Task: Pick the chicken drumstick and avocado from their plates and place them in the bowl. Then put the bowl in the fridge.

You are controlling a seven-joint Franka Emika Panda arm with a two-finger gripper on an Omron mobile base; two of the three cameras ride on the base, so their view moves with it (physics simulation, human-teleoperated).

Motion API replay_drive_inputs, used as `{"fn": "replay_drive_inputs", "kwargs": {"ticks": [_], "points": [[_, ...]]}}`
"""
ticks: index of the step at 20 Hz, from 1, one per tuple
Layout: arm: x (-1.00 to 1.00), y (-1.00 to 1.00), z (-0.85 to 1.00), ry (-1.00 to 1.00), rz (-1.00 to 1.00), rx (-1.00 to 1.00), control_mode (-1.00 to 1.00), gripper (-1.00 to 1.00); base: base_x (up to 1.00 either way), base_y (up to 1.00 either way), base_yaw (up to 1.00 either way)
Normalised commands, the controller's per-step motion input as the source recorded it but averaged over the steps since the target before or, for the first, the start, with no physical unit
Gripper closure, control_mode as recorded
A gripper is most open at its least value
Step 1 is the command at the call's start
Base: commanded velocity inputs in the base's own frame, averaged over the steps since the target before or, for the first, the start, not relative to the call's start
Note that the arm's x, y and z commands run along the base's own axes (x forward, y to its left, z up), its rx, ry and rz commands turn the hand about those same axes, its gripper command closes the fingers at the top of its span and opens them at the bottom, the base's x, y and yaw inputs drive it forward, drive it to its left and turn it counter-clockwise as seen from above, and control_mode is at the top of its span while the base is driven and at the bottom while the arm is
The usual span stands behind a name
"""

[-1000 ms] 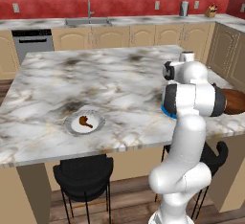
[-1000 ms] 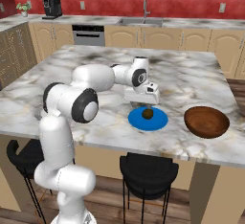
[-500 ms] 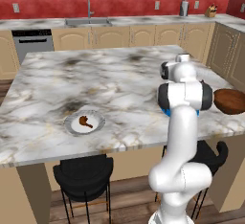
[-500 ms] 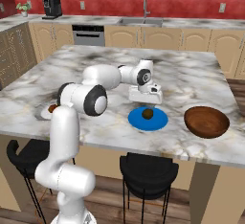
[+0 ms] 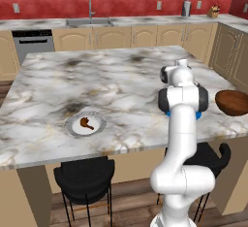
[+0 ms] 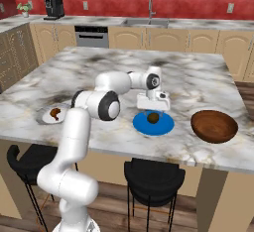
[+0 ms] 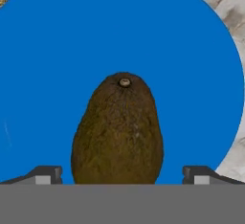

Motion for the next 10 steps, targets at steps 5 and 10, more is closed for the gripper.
{"fn": "replay_drive_inputs", "kwargs": {"ticks": [5, 10], "points": [[-0.04, -0.04, -0.13, 0.11, 0.0, 0.0, -1.0, -1.0, 0.0, 0.0, 0.0], [-0.05, 0.0, 0.0, 0.07, 0.0, 0.0, -1.0, -1.0, 0.0, 0.0, 0.0]]}}
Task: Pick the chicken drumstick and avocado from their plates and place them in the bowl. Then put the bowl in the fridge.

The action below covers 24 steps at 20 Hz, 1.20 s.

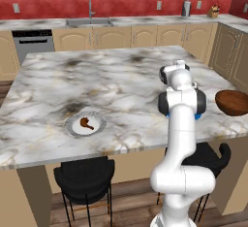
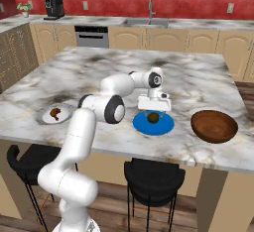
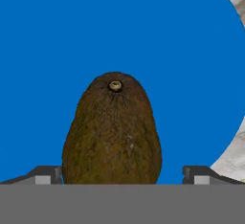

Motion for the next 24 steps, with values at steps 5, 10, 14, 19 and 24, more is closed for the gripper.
{"fn": "replay_drive_inputs", "kwargs": {"ticks": [5, 10, 14, 19, 24], "points": [[-0.13, 0.0, 0.0, 0.07, 0.0, 0.01, -1.0, -1.0, 0.0, 0.0, 0.0], [-0.22, 0.04, -0.02, 0.01, 0.0, 0.03, -1.0, -1.0, 0.0, 0.0, 0.0], [-0.12, 0.08, -0.08, 0.0, 0.0, 0.03, -1.0, -1.0, 0.0, 0.0, 0.0], [0.0, 0.19, -0.07, -0.02, 0.0, 0.03, -1.0, -1.0, 0.0, 0.0, 0.0], [0.03, 0.01, -0.09, -0.03, 0.0, 0.0, -1.0, -1.0, 0.0, 0.0, 0.0]]}}
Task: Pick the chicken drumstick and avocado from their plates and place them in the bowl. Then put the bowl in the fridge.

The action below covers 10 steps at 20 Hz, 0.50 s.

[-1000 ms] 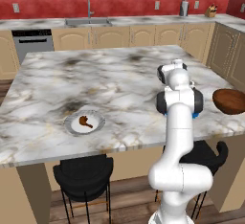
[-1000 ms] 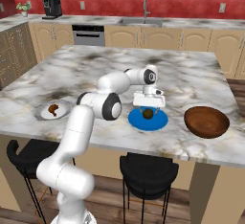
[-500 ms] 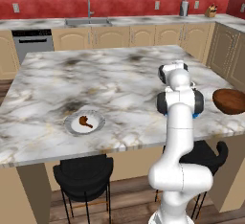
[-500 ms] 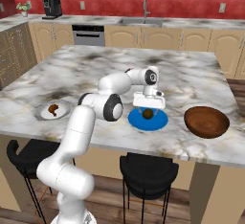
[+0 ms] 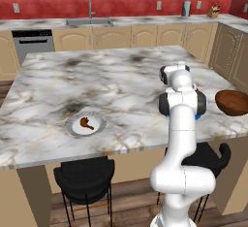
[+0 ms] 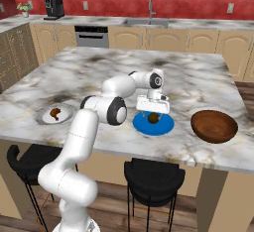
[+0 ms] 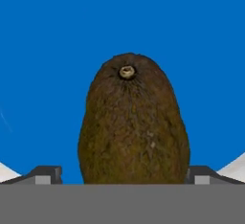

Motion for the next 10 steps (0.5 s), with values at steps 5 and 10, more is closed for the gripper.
{"fn": "replay_drive_inputs", "kwargs": {"ticks": [5, 10], "points": [[-0.21, -0.09, 0.0, -0.01, 0.0, 0.0, -1.0, -1.0, 0.0, 0.0, 0.0], [-0.2, 0.0, -0.01, -0.09, 0.0, 0.0, -1.0, -1.0, 0.0, 0.0, 0.0]]}}
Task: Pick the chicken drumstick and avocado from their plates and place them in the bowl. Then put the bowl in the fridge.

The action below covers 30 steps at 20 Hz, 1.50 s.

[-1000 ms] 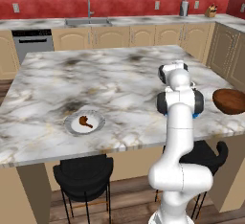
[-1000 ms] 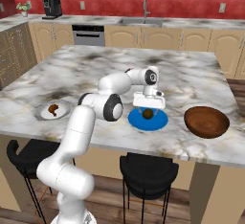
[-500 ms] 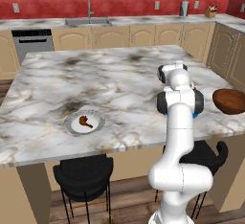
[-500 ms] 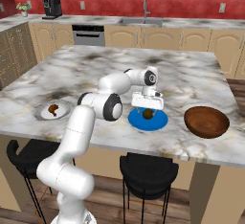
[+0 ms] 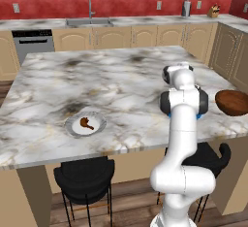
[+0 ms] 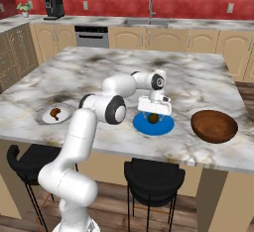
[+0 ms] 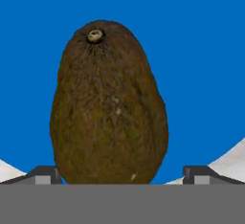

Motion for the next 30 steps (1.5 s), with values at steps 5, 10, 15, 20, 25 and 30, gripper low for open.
{"fn": "replay_drive_inputs", "kwargs": {"ticks": [5, 10, 15, 20, 25, 30], "points": [[0.09, 0.04, -0.05, -0.2, 0.0, 0.0, -1.0, -1.0, 0.0, 0.0, 0.0], [0.06, 0.0, -0.13, -0.22, 0.0, 0.0, -1.0, -1.0, 0.0, 0.0, 0.0], [-0.1, 0.0, -0.06, -0.09, 0.0, 0.0, -1.0, -1.0, 0.0, 0.0, 0.0], [0.0, 0.0, -0.02, 0.0, 0.0, 0.0, -1.0, -1.0, 0.0, 0.0, 0.0], [0.11, 0.0, -0.04, 0.0, 0.0, 0.0, -1.0, 1.0, 0.0, 0.0, 0.0], [-0.02, -0.02, 0.0, 0.0, 0.0, 0.0, -1.0, 1.0, 0.0, 0.0, 0.0]]}}
